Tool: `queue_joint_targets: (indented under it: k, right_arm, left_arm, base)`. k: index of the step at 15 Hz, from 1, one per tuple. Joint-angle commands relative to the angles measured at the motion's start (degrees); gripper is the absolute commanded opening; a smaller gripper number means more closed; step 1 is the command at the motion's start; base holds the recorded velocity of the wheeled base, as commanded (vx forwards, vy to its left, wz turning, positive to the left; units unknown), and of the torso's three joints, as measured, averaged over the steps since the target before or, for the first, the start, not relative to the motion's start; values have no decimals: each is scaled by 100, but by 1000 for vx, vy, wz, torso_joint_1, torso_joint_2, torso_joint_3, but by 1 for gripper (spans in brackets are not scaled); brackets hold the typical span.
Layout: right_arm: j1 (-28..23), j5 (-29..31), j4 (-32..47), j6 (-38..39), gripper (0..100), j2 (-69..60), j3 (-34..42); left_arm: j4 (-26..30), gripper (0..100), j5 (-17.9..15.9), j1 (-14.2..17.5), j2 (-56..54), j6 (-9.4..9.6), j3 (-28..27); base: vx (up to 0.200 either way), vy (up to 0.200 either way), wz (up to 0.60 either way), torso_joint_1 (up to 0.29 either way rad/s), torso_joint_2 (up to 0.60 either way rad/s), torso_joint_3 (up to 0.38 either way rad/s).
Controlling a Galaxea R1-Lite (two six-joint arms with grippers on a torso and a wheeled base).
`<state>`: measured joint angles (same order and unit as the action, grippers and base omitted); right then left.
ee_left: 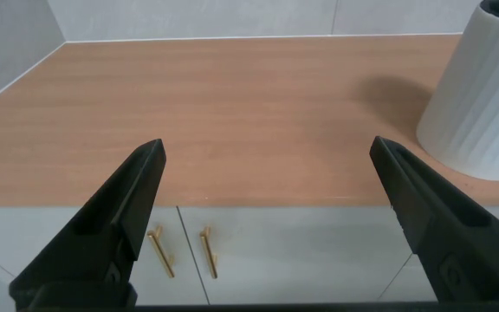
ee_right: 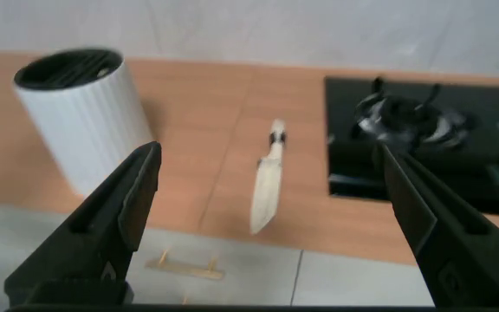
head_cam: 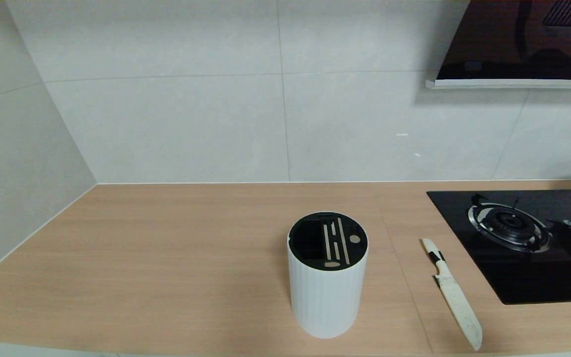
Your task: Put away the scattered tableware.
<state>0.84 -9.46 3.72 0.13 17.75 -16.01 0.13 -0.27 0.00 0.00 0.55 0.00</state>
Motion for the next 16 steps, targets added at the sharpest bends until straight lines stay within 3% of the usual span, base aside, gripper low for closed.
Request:
queue_joint_targets:
  k: [1,5,11,16]
  right_arm:
    - [329,-117,6,22,100,1908,-430]
    - [1190,304,-530,22,100,3718,-579]
    - [1190,665,-2015,13,100,6021,-755]
    - [1190,1095,-2710,22,100,7445,-1133]
  left_arm:
    - [4,100,0,0,9,-11,0]
    - [4,100,0,0,9,-11,0]
    - [4,100,-8,0,9,7,0]
    - [4,100,-8,0,9,7,0]
  base:
    - [0,0,0,0,0,0]
    - [0,0,0,0,0,0]
    - [0,0,0,0,0,0]
    - [0,0,0,0,0,0]
